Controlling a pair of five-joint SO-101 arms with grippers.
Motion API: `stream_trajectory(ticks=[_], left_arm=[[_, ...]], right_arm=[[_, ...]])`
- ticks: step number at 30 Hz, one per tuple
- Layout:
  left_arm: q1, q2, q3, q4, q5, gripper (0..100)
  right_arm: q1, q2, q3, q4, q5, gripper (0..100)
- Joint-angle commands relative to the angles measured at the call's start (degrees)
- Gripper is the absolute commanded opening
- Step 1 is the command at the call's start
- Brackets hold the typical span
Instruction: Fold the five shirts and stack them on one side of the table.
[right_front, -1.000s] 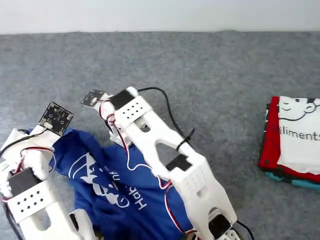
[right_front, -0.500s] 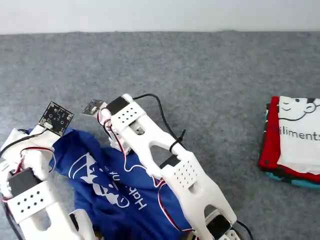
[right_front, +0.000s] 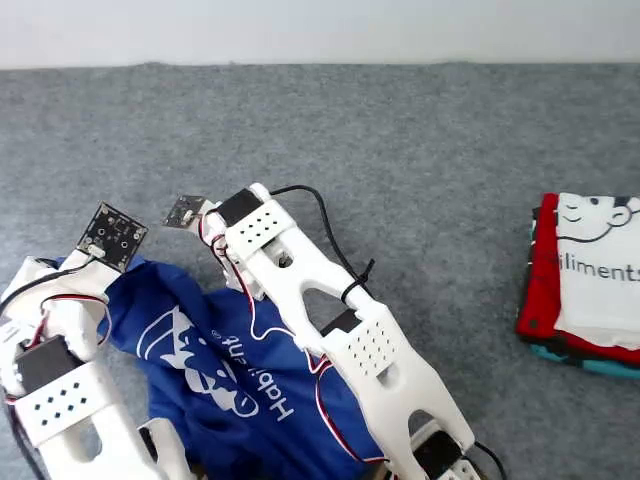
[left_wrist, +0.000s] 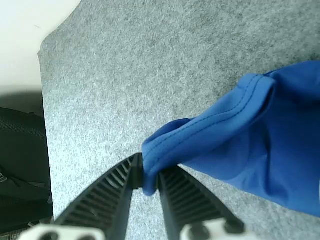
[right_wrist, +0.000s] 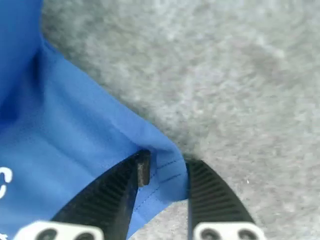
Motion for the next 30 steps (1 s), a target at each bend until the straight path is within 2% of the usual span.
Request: stream_trajectory(ticks=[1, 7, 14, 17, 20, 24, 30], left_arm=[[-0.1, -0.8, -0.3, 0.0, -0.4, 2], [0.2, -0.8, -0.8, -0.1, -0.4, 2], [0.2, -0.8, -7.1, -0.2, 1.4, 2], [0.2, -0.4, -9.5, -4.2, 4.8, 2], [0.5, -0.2, -8.9, -12.0, 6.0, 2], [4.7, -0.2, -6.6, -20.5, 6.1, 2], [14.9, 2.0, -5.8, -22.9, 6.7, 2]], right_arm=[[-3.5, -1.2, -2.6, 1.4, 3.0, 0.6], [-0.4, -5.0, -10.7, 8.4, 6.8, 1.1], [8.5, -11.3, -14.7, 11.0, 6.9, 1.1], [13.3, -15.9, -14.7, 11.0, 6.9, 1.1], [18.9, -20.4, -14.7, 11.0, 7.2, 1.1], [25.4, -24.5, -14.7, 11.0, 9.2, 1.1], [31.3, -27.2, -14.7, 11.0, 10.2, 1.1]])
